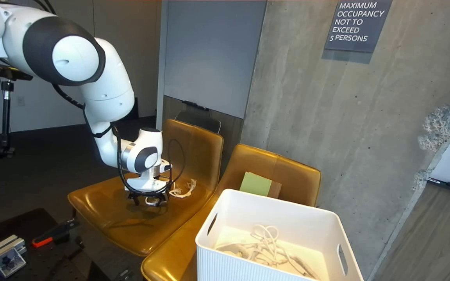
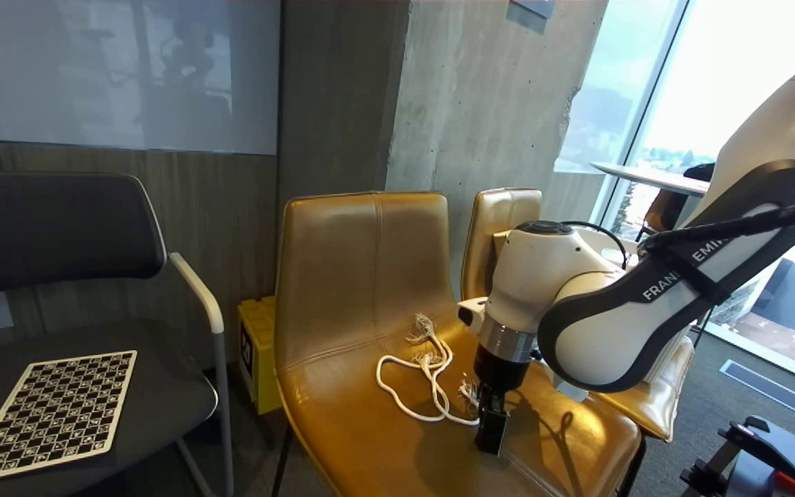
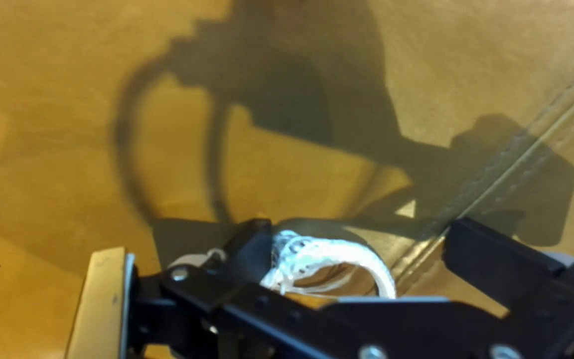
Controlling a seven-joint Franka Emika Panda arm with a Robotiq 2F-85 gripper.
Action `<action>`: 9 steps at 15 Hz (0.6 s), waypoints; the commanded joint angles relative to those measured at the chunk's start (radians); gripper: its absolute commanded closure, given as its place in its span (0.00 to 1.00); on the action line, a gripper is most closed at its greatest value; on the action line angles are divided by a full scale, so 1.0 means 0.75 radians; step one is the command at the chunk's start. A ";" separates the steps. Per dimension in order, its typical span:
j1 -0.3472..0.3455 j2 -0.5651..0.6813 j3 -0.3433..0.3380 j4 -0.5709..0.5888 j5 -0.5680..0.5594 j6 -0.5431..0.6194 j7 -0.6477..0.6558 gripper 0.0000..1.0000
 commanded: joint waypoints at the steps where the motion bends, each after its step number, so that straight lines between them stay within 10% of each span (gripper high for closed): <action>1: 0.011 0.065 -0.019 0.128 -0.006 -0.064 0.015 0.30; 9: 0.011 0.103 -0.037 0.251 -0.004 -0.137 0.026 0.84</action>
